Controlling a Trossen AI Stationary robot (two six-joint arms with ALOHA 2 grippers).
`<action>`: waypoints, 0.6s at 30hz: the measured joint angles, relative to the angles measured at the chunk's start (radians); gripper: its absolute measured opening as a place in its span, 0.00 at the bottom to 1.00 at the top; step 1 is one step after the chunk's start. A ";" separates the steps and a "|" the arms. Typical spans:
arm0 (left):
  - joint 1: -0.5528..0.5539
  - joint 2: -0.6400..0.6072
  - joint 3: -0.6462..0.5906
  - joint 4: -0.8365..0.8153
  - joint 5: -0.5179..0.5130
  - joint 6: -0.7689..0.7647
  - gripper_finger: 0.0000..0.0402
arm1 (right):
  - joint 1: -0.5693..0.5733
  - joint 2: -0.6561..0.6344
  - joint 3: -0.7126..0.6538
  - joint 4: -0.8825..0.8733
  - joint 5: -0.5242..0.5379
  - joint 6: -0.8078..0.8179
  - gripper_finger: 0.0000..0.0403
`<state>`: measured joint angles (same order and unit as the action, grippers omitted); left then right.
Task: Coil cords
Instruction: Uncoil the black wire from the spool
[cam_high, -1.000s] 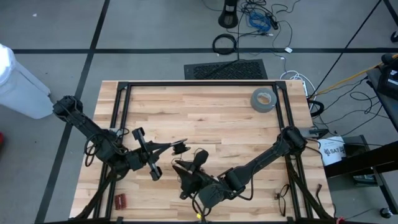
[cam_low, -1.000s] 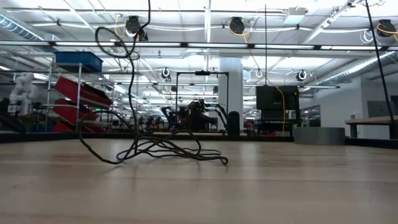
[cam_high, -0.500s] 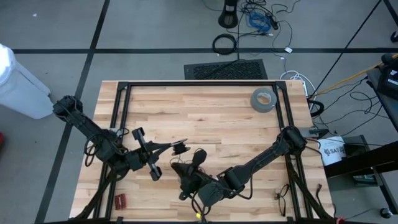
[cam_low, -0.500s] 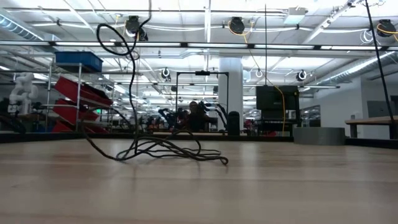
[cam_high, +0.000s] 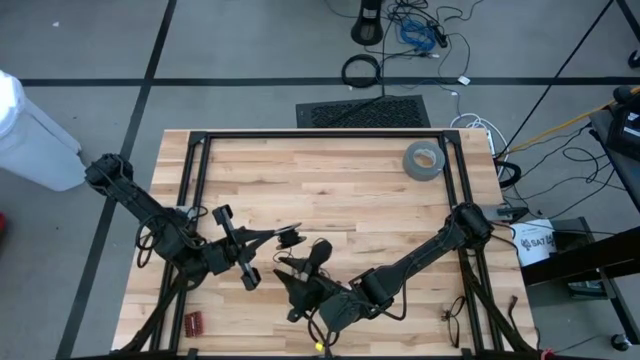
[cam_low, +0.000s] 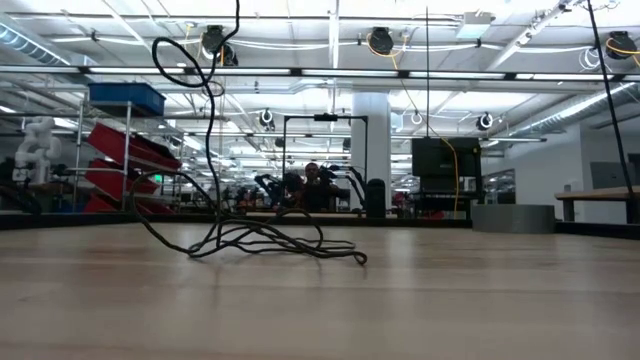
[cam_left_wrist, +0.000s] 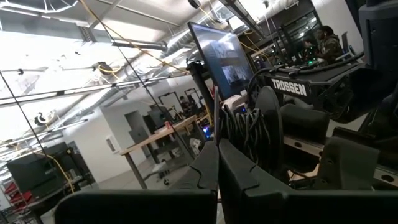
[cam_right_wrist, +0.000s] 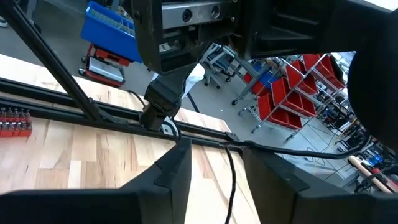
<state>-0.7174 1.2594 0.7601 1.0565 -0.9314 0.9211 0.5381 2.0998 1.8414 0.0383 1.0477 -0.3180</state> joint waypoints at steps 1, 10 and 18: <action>0.000 0.000 0.000 0.000 0.000 0.000 0.00 | 0.000 0.000 0.000 0.000 0.007 0.000 0.31; 0.000 0.000 0.000 -0.012 0.046 0.000 0.00 | 0.000 0.000 0.000 0.010 -0.008 -0.024 0.22; 0.000 0.000 0.000 -0.030 0.073 0.000 0.00 | 0.000 0.000 0.000 0.019 -0.029 -0.028 0.21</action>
<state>-0.7174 1.2598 0.7601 1.0268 -0.8581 0.9211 0.5385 2.0995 1.8416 0.0577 1.0188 -0.3457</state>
